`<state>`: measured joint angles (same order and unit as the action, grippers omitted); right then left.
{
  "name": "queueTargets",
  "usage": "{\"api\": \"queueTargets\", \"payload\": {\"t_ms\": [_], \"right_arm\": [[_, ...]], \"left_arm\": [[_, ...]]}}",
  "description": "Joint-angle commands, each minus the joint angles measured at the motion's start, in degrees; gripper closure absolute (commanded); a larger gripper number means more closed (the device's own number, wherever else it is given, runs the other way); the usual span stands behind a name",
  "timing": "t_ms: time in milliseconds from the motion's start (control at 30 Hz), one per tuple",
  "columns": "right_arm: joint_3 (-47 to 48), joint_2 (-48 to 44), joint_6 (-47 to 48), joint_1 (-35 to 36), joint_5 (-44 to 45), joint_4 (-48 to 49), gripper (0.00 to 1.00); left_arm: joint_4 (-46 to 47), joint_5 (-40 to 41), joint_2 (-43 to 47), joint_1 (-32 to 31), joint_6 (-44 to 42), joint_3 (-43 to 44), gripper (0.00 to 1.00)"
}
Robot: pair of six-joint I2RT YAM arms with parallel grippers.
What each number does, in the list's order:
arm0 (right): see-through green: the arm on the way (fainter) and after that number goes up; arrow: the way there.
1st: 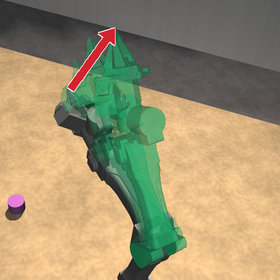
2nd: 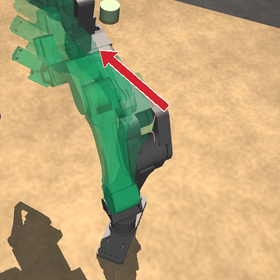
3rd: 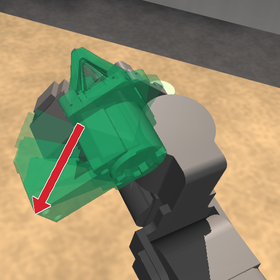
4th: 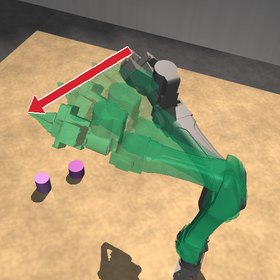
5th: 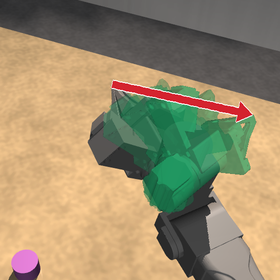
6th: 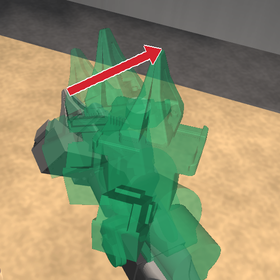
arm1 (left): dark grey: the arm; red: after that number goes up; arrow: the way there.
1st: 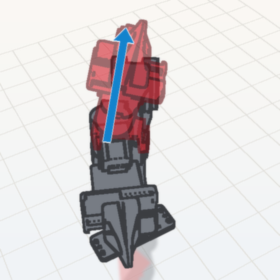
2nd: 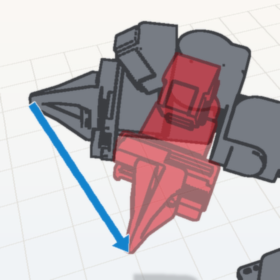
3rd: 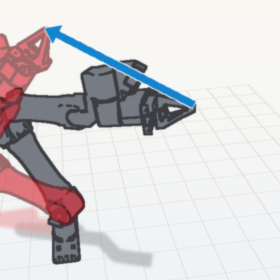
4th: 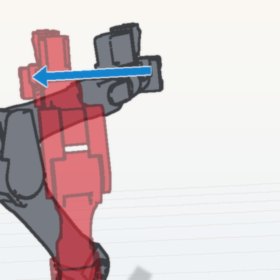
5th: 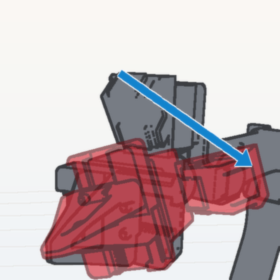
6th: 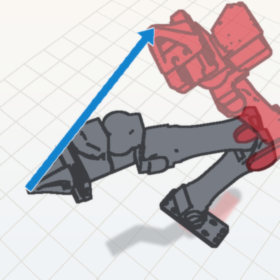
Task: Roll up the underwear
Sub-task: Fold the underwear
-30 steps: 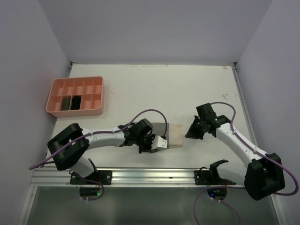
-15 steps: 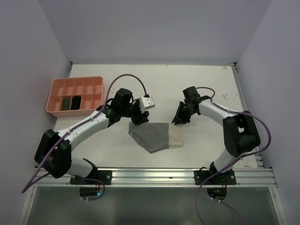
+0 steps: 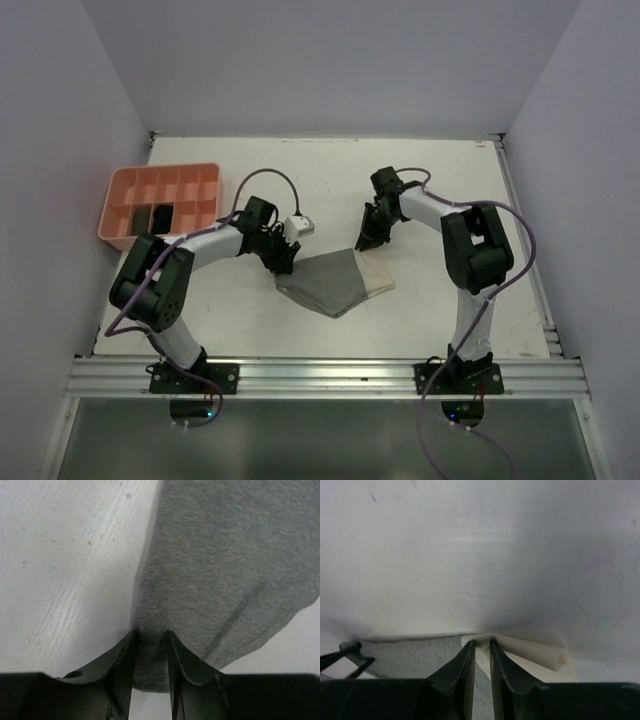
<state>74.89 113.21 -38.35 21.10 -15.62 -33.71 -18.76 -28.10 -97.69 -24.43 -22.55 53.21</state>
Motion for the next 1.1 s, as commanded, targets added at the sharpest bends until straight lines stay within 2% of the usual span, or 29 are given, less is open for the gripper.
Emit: {"api": "queueTargets", "payload": {"t_ms": [0, 100, 167, 200, 333, 433, 467, 567, 600, 767, 933, 1067], "right_arm": [[10.66, 4.64, 5.73, -0.1, 4.54, -1.7, 0.78], [20.42, 9.3, 8.28, -0.01, 4.19, -5.38, 0.79], [22.83, 8.79, 9.08, -0.01, 4.63, -7.23, 0.77], [23.1, 7.74, 10.04, -0.1, 4.89, -7.59, 0.75], [18.55, -0.42, 9.88, -0.1, 1.39, -5.85, 0.65], [9.68, -5.97, 6.54, 0.43, -3.78, -1.1, 0.7], [7.48, -6.68, 6.01, 0.69, -4.5, -0.05, 0.73], [1.32, -7.04, 6.0, 1.83, -5.74, 2.07, 0.83], [-0.69, -6.51, 6.0, 2.01, -6.26, 2.51, 0.84], [-3.87, -3.88, 8.63, 2.54, -3.81, 1.46, 0.87], [-7.38, -2.55, 10.66, 2.45, -0.29, -0.65, 0.89], [-13.26, -5.79, 11.28, 2.54, -1.33, -0.92, 0.91]], "left_arm": [[-0.14, 1.03, 1.45, 0.34, -1.54, -2.41, 0.65], [-0.57, -0.9, 3.55, 0.26, -3.2, -1.97, 0.6], [-0.66, -1.78, 7.4, 0.34, -5.04, -1.79, 0.55], [0.04, -1.61, 9.34, 0.43, -5.4, -1.97, 0.5], [2.59, -2.66, 16.21, 0.69, -6.37, -1.79, 0.44], [2.86, -4.77, 15.43, 0.69, -4.8, 0.13, 0.44], [0.59, -7.12, 13.07, 0.69, -5.14, 1.97, 0.45], [-4.34, -8.91, 6.49, 0.69, -5.32, 5.14, 0.6], [-5.22, -8.9, 5.15, 0.69, -5.05, 5.58, 0.69], [-5.14, -4.87, 1.28, 1.83, -2.68, 2.61, 0.8], [-8.13, -2.68, -2.76, 3.68, -3.64, 1.2, 0.83], [-7.96, -2.84, -4.88, 4.03, -6.27, 1.89, 0.78]]}}
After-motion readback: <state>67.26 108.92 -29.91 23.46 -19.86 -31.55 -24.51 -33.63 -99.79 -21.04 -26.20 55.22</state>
